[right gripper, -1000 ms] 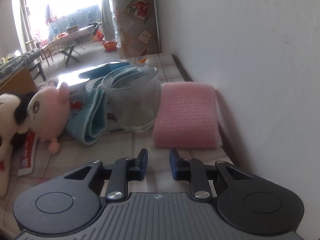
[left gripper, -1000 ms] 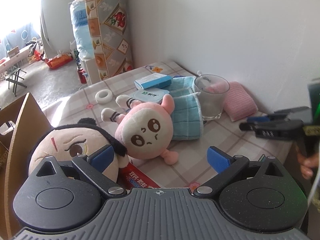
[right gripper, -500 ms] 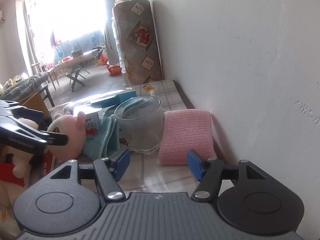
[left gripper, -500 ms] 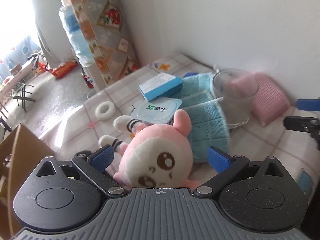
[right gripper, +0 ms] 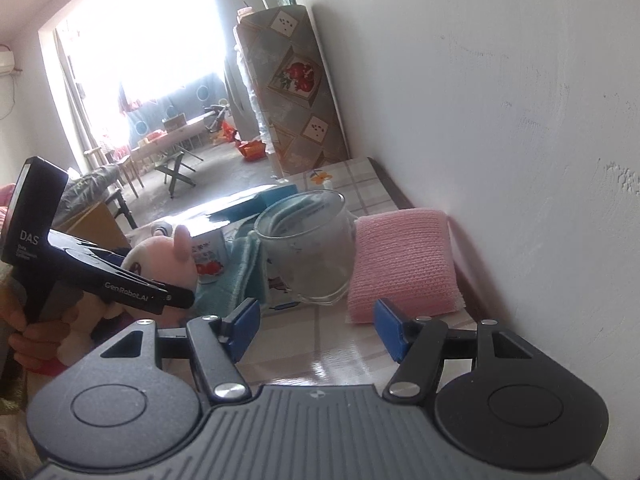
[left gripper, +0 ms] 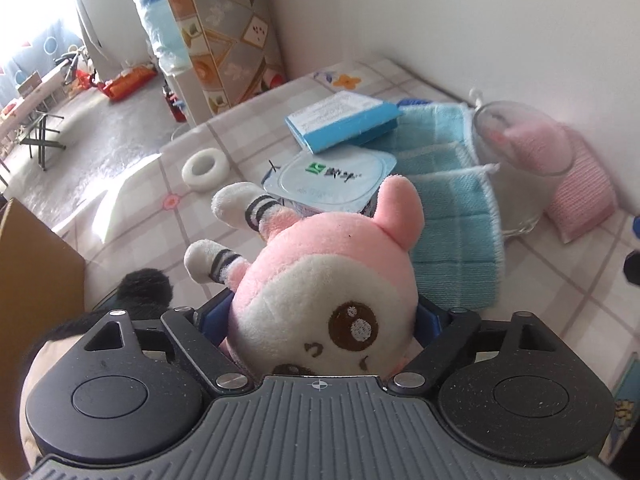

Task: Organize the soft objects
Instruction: 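Close the left tool on the pink plush bunny while the right tool approaches the yogurt cup, then lift the bunny with the left tool while the right tool grasps the yogurt cup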

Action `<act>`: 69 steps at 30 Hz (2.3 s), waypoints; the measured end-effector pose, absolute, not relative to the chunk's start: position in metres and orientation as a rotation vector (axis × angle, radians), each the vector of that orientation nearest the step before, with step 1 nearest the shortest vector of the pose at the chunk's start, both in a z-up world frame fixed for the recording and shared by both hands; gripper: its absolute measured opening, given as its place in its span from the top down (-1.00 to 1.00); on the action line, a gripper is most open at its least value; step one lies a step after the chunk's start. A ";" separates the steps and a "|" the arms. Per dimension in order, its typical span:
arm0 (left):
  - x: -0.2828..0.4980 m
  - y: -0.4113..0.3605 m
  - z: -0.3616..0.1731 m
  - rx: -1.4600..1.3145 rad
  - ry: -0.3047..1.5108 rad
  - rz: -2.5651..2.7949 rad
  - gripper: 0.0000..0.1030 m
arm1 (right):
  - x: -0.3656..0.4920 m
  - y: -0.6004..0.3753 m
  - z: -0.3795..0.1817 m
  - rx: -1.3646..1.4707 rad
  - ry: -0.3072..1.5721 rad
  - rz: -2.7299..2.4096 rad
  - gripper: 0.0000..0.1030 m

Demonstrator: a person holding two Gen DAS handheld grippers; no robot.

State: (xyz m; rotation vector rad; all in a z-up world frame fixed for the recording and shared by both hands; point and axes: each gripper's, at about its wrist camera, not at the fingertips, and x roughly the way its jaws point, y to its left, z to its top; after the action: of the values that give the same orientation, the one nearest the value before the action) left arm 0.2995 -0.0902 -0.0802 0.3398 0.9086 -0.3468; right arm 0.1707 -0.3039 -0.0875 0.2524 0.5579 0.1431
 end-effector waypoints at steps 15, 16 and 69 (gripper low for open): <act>0.238 -0.022 0.007 -0.044 0.664 -0.418 -0.68 | 0.205 -0.268 -0.044 0.362 0.479 0.391 -0.28; 0.234 -0.016 0.014 -0.056 0.630 -0.408 -0.68 | 0.214 -0.261 -0.042 0.358 0.472 0.409 -0.28; 0.171 0.203 0.035 -0.265 0.534 -0.013 -0.69 | 0.246 -0.145 0.023 0.056 0.577 0.341 -0.48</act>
State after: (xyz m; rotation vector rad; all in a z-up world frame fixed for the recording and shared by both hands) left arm 0.1707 0.2033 0.0348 -0.2647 0.5338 -0.0130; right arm 0.2464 -0.1448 0.0230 0.0556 0.5769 0.3415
